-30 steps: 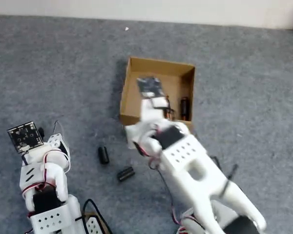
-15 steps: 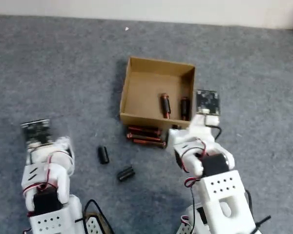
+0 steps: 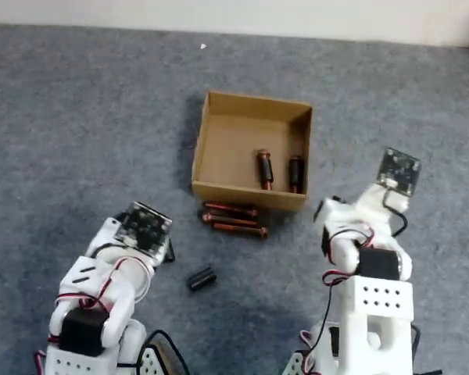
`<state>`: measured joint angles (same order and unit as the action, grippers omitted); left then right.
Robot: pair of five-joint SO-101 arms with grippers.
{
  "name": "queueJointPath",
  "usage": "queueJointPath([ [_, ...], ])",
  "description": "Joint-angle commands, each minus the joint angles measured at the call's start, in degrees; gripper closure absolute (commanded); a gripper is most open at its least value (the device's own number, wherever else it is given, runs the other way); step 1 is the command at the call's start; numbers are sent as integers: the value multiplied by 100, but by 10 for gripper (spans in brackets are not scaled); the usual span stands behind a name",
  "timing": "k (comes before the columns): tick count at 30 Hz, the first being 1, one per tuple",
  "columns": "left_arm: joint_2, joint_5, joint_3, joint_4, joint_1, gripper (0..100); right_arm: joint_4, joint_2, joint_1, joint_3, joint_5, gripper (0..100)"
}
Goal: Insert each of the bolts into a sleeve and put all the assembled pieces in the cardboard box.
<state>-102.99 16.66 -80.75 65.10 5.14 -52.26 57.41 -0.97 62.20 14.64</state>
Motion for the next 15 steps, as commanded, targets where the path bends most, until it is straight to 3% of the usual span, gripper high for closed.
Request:
queueJointPath([
  [1,848,484,919,255,585,880,576,163,-365,180,-62,993],
  [8,3565,1319,2466,246,1235,879,1147,189,-708,576,-53,993],
  [15,5947,1723,3688,229,1851,808,1147,198,-998,576,-53,993],
])
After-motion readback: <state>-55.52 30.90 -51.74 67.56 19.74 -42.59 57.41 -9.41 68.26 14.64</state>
